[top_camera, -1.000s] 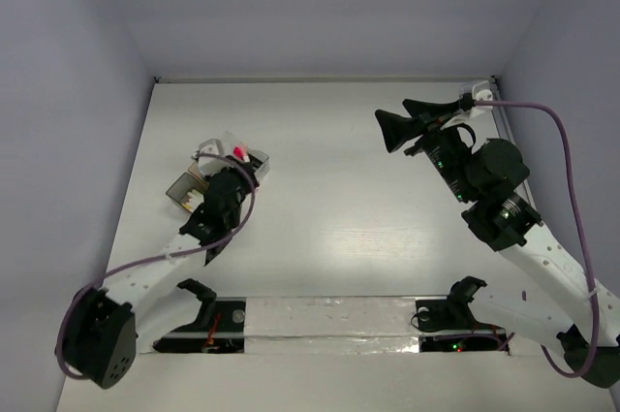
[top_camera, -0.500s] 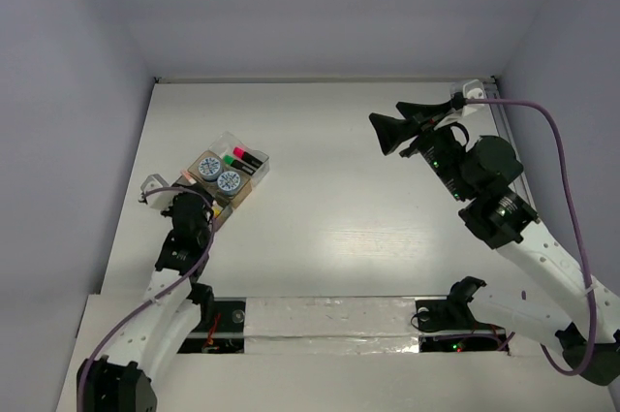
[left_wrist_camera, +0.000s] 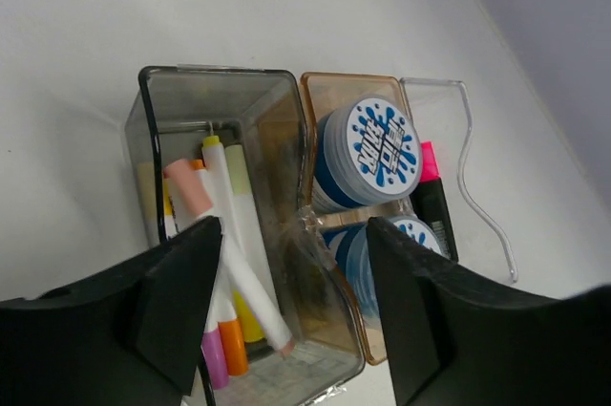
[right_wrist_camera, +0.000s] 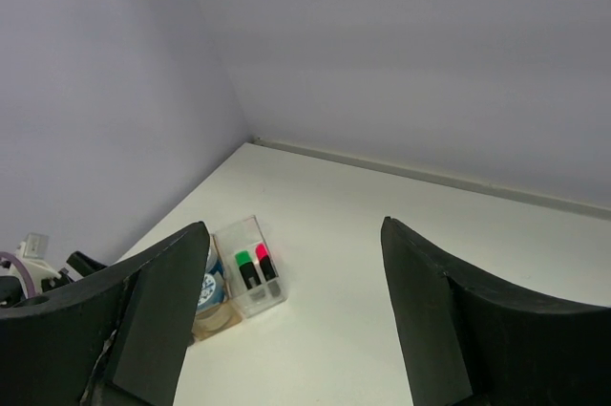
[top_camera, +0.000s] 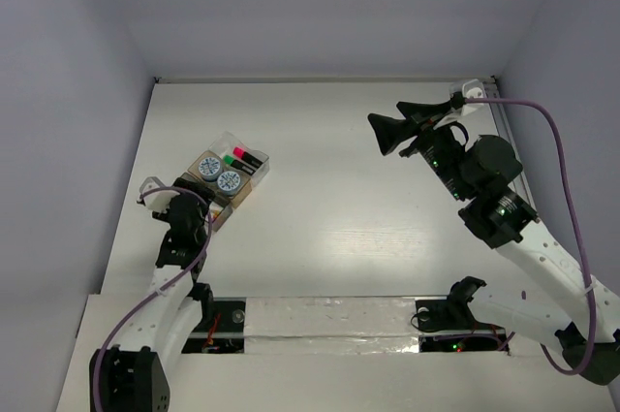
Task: Sort the stationery into containers
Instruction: Place the pen in the storage box, then reset both arms
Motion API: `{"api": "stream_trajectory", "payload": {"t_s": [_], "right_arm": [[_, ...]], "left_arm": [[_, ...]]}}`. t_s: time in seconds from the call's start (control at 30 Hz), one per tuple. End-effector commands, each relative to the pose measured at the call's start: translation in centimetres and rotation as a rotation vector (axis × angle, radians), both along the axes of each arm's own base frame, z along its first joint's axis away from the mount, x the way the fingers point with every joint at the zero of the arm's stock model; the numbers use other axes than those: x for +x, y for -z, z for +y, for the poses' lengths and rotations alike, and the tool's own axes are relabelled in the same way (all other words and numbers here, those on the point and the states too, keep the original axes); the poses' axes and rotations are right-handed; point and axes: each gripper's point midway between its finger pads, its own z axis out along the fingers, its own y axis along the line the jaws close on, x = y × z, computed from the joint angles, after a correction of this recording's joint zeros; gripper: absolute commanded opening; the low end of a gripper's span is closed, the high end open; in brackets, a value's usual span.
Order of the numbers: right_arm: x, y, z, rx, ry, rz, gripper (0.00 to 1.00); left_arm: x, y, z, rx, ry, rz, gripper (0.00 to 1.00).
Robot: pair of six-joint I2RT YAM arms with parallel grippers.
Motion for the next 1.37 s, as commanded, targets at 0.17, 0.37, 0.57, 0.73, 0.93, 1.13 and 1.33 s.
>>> {"api": "stream_trajectory", "payload": {"t_s": [0.17,0.37,0.57,0.73,0.93,1.13,1.33], "right_arm": [[-0.3,-2.7,-0.5,0.055,0.007,-0.039,0.81],[-0.1,-2.7,-1.2,0.072,0.041,-0.040,0.85],[0.3,-2.8,-2.5,0.104,0.113,-0.042,1.00],[0.4,-3.0,-4.1,0.138,0.183,-0.048,0.96],[-1.0,-4.9,-7.6,0.193,0.290,-0.103,1.00],[-3.3,-6.3,-9.8,0.272,0.298,-0.157,1.00],[-3.0,-5.7,-8.8,0.238,0.263,-0.116,1.00]], "left_arm": [[1.5,-6.3,-1.4,-0.008,0.088,-0.199,0.99],[1.9,-13.4,-5.8,-0.056,0.335,-0.403,0.99],[0.7,-21.7,-10.6,-0.051,0.566,-0.595,0.99],[-1.7,-27.9,-14.5,-0.004,0.774,-0.724,0.99],[-5.3,-34.8,-15.8,0.076,0.896,-0.876,0.99],[-7.3,-37.9,-15.2,0.151,0.881,-0.932,0.99],[-6.2,-36.8,-15.0,0.152,0.860,-0.880,0.99]]}}
